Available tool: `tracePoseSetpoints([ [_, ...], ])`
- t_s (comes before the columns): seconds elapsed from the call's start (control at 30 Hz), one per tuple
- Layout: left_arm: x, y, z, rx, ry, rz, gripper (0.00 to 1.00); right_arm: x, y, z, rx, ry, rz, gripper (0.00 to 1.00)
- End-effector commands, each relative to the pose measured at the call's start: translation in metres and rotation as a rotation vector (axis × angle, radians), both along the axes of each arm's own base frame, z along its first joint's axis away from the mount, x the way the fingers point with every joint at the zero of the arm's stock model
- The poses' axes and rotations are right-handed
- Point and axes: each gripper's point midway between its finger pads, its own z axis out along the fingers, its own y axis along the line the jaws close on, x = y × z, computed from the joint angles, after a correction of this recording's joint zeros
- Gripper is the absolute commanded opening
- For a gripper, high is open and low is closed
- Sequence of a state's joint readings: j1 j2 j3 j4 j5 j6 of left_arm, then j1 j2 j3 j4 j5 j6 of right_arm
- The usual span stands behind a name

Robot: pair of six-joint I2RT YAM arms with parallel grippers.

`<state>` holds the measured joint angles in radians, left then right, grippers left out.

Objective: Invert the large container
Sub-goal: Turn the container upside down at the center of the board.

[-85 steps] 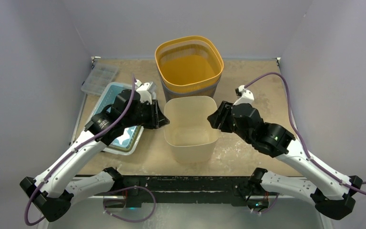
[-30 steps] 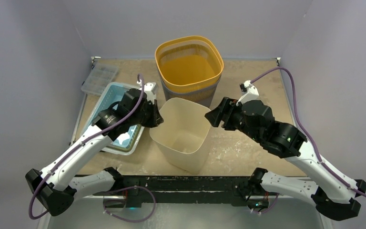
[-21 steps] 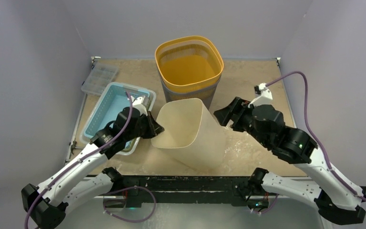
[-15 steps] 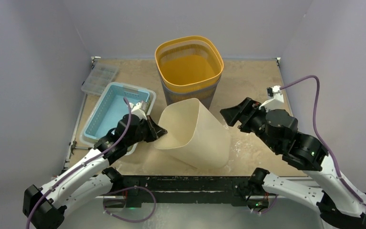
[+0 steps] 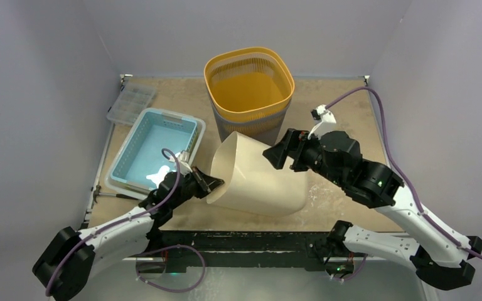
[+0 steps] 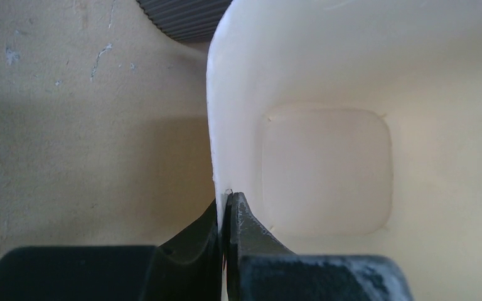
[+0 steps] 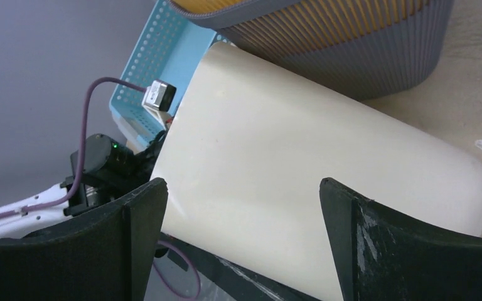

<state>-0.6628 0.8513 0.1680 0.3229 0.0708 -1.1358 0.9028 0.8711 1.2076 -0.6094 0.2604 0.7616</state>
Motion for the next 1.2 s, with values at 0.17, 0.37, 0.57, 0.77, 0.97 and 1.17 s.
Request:
tracePoseSetpoints([
  [0.17,0.015,-0.001,-0.009,-0.085,-0.068,0.08,0.0,-0.011,0.032,-0.005,-0.062,-0.071,0.249,0.94],
  [0.37,0.022,-0.006,-0.02,-0.035,-0.042,0.087,0.0,-0.016,0.038,-0.034,-0.157,-0.013,0.324,0.92],
  [0.57,0.028,-0.007,-0.018,0.069,-0.025,0.085,0.27,-0.015,0.037,-0.057,-0.215,0.028,0.329,0.91],
  [0.77,0.032,0.004,-0.009,0.188,-0.009,0.111,0.55,-0.015,0.04,-0.062,-0.22,0.03,0.344,0.9],
  [0.97,0.033,0.001,-0.004,0.273,0.016,0.069,0.63,-0.015,0.042,-0.068,-0.23,0.036,0.357,0.9],
  [1.17,0.037,-0.004,0.009,0.35,0.04,0.032,0.67,-0.014,0.042,-0.077,-0.252,0.057,0.358,0.89],
])
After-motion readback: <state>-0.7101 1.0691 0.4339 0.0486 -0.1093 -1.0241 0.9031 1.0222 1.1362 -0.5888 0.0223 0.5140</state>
